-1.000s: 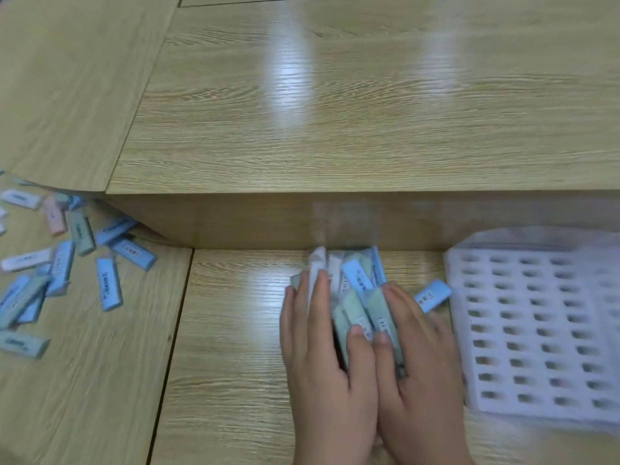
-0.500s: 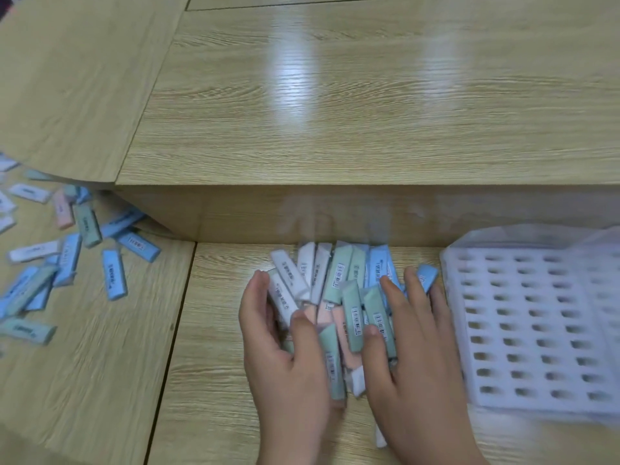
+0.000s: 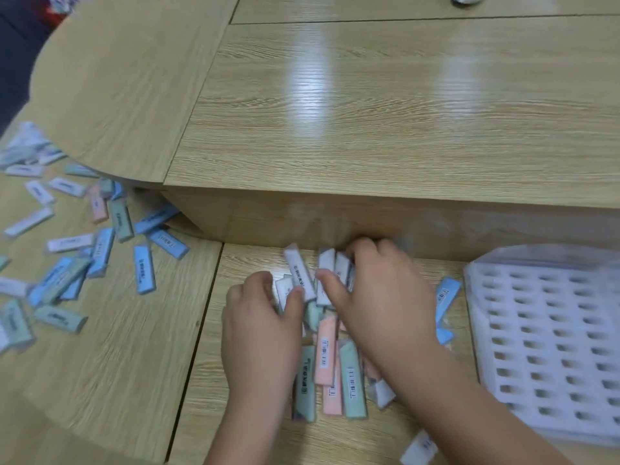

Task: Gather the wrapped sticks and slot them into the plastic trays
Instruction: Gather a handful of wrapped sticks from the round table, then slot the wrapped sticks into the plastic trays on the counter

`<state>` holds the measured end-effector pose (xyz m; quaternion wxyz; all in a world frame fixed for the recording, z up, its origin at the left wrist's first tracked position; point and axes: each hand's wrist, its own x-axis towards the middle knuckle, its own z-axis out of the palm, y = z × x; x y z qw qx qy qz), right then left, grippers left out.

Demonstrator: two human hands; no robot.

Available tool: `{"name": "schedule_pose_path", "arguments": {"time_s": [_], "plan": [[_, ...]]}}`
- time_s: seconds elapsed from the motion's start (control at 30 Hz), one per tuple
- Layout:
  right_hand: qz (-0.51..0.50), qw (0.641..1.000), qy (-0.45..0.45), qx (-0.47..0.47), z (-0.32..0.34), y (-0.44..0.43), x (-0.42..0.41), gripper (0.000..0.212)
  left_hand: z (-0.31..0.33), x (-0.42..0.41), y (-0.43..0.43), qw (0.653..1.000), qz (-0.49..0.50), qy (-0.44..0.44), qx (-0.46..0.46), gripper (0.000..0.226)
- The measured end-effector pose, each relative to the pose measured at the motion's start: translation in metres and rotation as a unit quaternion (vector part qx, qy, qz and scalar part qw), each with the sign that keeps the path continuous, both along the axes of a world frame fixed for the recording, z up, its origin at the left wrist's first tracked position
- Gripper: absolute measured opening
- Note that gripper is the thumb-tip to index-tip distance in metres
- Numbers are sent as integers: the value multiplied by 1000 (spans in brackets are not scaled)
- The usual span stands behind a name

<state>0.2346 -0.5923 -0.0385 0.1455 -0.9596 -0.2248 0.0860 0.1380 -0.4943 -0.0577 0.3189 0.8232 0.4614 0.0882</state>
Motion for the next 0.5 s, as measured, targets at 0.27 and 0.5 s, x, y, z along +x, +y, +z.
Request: {"name": "schedule_pose_path", "arguments": {"time_s": [0.27, 0.5], "plan": [[-47, 999, 23, -2, -9, 8, -8, 49, 1, -2, 15, 994, 28, -63, -84, 19], [-73, 996, 46, 32, -11, 11, -2, 24, -6, -7, 17, 974, 61, -146, -164, 13]]}}
